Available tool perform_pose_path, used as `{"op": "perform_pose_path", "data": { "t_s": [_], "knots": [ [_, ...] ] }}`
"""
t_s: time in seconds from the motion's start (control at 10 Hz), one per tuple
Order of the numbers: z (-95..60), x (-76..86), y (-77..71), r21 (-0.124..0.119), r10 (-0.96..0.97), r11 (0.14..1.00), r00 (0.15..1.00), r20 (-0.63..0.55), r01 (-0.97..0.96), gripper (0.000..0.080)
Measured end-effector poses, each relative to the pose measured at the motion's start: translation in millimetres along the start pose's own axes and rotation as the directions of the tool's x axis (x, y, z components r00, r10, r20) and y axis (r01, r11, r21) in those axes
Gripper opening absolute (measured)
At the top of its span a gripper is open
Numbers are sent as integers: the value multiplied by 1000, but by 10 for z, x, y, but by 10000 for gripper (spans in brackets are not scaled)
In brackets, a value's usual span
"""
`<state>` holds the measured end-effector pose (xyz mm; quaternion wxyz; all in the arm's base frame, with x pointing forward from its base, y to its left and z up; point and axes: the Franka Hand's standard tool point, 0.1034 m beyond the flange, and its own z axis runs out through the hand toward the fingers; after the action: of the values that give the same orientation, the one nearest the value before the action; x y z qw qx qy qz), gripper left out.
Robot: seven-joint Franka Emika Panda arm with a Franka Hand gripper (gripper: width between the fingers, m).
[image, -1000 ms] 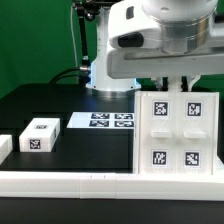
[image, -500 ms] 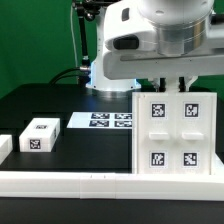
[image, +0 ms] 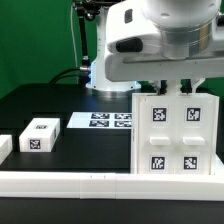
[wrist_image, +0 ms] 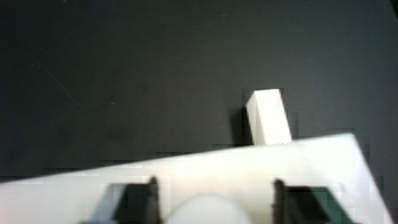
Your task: Assemble cabinet
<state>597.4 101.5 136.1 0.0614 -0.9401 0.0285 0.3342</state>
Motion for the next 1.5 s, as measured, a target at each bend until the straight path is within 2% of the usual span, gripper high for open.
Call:
{"op": "perform_pose_path", "data": {
  "t_s": [0.1,0.2,0.3,1.2,1.4,1.5],
  "knots": [
    [-4,-2,-4,0,-1,1000,1000,-1,1,581],
    [-5,-3,-6,0,-1,1000,1000,-1,1,581],
    [-6,-3,-8,0,-1,1000,1000,-2,1,634],
    [-15,-23,-11,-1,-2,1000,1000,-3,2,649],
    [-172,-131,-6,0,-5,1000,1000,-27,5,649],
    [-219,-264,44,1,-19,1000,999,-47,19,649]
  ]
}}
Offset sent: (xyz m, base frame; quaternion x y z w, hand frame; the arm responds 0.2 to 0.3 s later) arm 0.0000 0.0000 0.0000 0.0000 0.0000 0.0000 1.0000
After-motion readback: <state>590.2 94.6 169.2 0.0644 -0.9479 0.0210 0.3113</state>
